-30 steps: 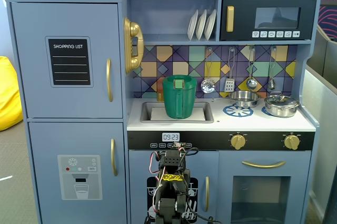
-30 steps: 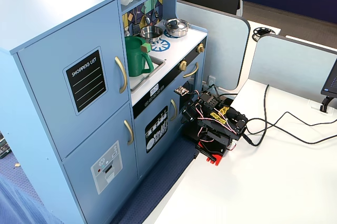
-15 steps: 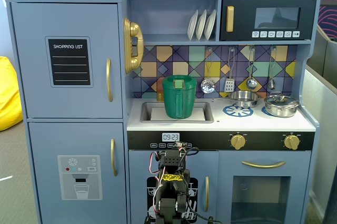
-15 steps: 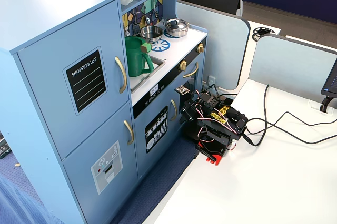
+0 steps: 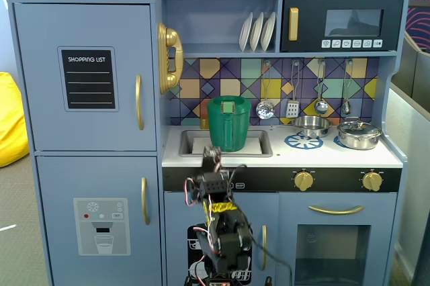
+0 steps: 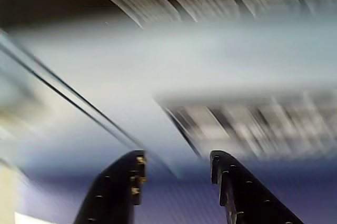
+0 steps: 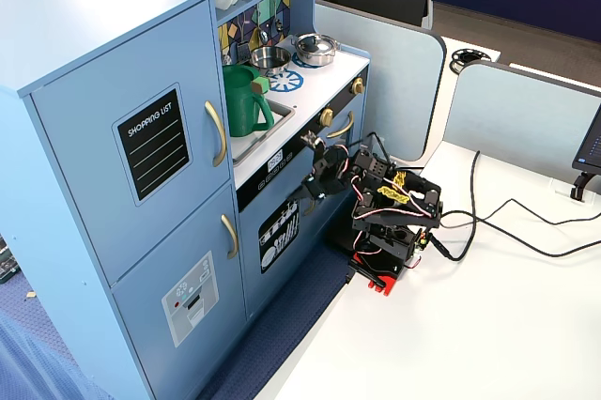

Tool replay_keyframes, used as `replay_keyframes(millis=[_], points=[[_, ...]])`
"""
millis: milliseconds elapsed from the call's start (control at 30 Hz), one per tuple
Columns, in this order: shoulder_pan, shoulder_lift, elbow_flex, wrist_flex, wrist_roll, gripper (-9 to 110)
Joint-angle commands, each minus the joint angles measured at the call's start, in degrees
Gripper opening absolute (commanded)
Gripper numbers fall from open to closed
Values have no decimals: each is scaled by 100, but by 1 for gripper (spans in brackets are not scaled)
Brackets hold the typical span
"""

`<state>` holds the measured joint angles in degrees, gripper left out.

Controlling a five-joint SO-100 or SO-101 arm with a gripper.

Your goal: Open the left cabinet door

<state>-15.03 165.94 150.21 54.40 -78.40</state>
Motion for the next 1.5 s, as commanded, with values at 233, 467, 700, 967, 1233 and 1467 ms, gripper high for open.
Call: replay_keyframes(millis=[233,467,700,967,1233,1467], points=[[-1020,-1222,-2373,-2206,-589,11],[-1503,-2004,-3217,-3410,-1134,12],[-1846,-2197,-3322,-4166,-1714,11],[-2136,-2470,-3437,-4702,-2276,11],[-2268,-2944,-3744,-5071,-2426,10],[-2531,-3340,-3973,-5300,-2602,10]])
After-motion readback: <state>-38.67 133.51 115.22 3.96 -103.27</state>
